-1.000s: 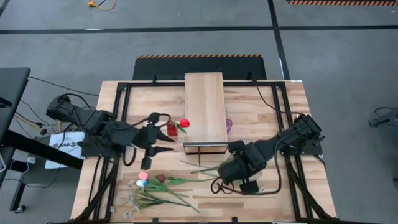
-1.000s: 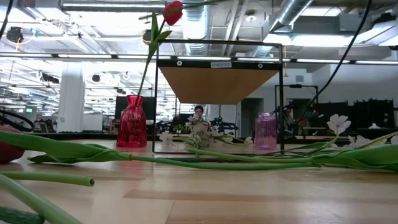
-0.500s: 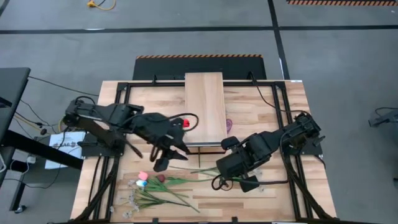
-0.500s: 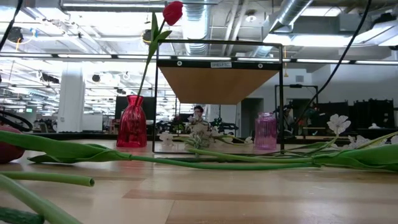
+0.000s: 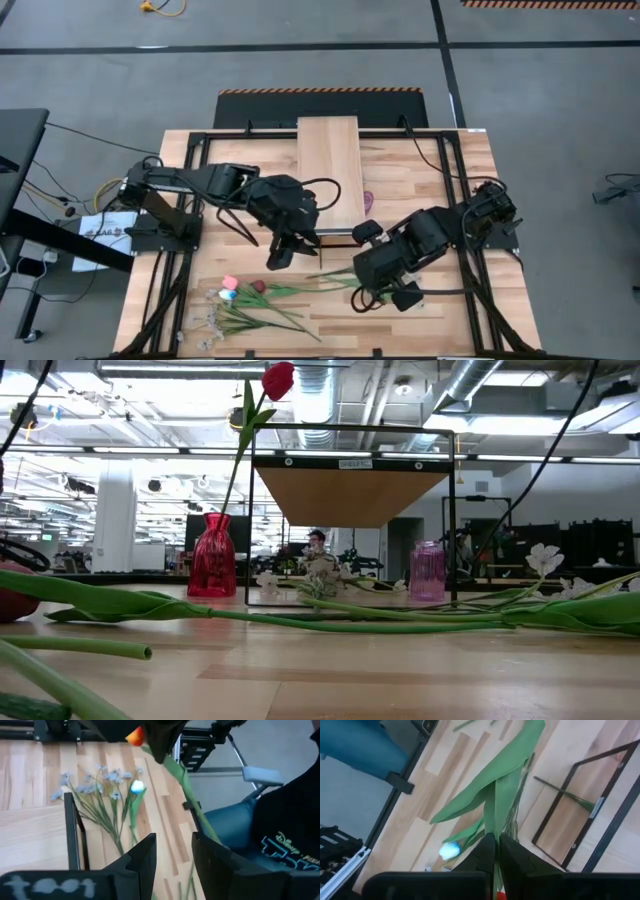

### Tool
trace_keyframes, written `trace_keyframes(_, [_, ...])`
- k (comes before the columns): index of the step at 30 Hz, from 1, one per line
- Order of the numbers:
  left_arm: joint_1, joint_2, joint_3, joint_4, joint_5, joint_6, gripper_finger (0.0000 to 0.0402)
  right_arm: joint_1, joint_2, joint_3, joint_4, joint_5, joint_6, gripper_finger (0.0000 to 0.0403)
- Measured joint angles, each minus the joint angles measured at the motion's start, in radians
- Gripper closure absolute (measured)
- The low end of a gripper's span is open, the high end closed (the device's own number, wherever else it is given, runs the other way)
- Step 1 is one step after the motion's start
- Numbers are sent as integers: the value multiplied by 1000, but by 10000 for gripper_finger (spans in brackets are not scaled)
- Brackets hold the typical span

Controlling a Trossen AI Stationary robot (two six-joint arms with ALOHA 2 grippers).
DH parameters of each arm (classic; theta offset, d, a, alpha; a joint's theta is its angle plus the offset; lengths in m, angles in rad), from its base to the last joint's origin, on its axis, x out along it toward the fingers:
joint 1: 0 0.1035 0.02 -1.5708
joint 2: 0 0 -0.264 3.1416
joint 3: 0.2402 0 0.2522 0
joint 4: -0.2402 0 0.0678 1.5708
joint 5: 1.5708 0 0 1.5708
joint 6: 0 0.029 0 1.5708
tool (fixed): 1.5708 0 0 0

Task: Pick and place flowers into a vace then onto a shelf
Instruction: Put the yellow tulip into the red flower vase

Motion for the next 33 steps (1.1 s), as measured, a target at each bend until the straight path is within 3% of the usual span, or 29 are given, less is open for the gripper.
trace_keyframes(11, [0, 86, 0, 50, 112, 102, 288, -16, 0, 3, 0, 3, -40, 393])
trace_keyframes(20, [-2, 124, 0, 62, 201, 133, 288, -15, 0, 3, -1, 68, -57, 393])
trace_keyframes(33, [-13, 123, 0, 94, 196, 151, 288, -22, 0, 3, 0, 125, -76, 392])
